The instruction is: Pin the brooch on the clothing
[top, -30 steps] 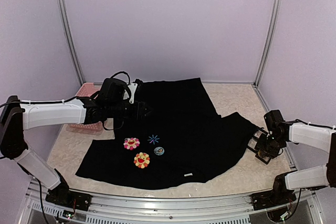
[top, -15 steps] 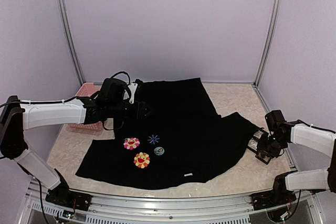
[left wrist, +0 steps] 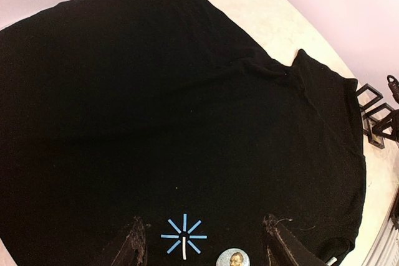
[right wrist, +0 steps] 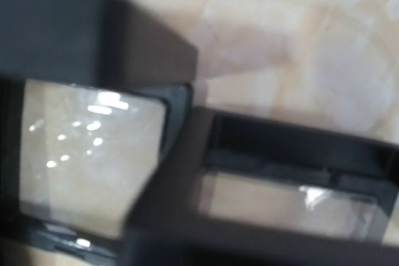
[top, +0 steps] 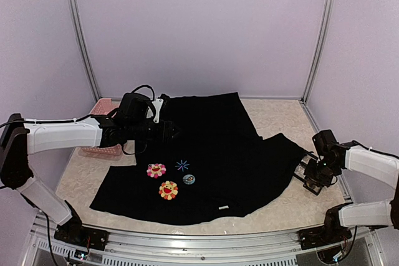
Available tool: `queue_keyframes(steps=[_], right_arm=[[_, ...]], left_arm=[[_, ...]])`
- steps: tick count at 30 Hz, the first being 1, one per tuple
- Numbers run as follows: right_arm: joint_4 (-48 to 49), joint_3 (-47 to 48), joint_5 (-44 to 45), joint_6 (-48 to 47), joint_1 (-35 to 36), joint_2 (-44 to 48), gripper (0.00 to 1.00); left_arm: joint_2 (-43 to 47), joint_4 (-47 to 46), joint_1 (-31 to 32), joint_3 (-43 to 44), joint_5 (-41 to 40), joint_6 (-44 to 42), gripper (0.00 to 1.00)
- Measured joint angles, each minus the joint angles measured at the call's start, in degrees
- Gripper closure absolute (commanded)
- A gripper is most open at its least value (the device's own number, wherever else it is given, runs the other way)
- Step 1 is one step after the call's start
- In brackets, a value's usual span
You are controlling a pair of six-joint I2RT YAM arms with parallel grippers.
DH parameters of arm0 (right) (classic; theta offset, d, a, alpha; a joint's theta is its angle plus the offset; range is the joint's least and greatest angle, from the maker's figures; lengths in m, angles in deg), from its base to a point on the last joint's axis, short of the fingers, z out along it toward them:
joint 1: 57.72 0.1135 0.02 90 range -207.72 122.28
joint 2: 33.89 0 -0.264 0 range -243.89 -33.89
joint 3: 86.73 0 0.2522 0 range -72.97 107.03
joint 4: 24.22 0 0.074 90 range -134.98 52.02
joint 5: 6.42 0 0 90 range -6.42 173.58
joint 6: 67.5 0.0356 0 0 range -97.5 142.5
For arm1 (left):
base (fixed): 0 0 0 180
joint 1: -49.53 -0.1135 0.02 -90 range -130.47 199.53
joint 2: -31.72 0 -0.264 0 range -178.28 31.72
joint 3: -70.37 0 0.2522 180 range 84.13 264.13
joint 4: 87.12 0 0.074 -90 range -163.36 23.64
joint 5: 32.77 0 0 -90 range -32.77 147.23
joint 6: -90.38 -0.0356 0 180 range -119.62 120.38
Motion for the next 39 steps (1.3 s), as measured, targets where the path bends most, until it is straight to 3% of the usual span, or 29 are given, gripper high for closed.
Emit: queue_keyframes(steps=[2,5,12,15,16,19,25,33,39], right_arm=[[-0.15,0.13,0.04,0.42,0.85,0.00,0.66],[-0.28,0.31,-0.13,1.38,2.25,0.00,0.44],[-2.84,1.09,1.49,3.45,3.65,0.48,0.33],[-3.39,1.09,2.21,3.96,3.65,0.83,0.15],[-3.43,1.09,2.36,4.07,3.65,0.70,0.14],[-3.13,1.07,2.93,4.52,3.69,-0.09,0.17],[-0.26,0.24,3.21,3.98,3.69,-1.60,0.34],[2.54,-1.81,1.75,3.52,3.69,-1.75,0.36],[3.15,-1.92,0.94,2.67,3.69,-1.55,0.54]], left_arm=[[0.00,0.00,0.00,0.00,0.00,0.00,0.41],[0.00,0.00,0.00,0.00,0.00,0.00,0.41],[0.00,0.00,0.00,0.00,0.17,0.00,0.41],[0.00,0.00,-0.02,0.00,0.28,0.00,0.41],[0.00,0.00,-0.02,0.00,0.37,0.00,0.41],[0.00,0.00,-0.02,0.00,0.46,0.00,0.41],[0.00,0.00,-0.02,0.00,0.63,-0.02,0.41],[0.00,0.00,-0.02,0.00,1.27,-0.02,0.41],[0.00,0.00,-0.02,0.00,1.66,0.00,0.41]])
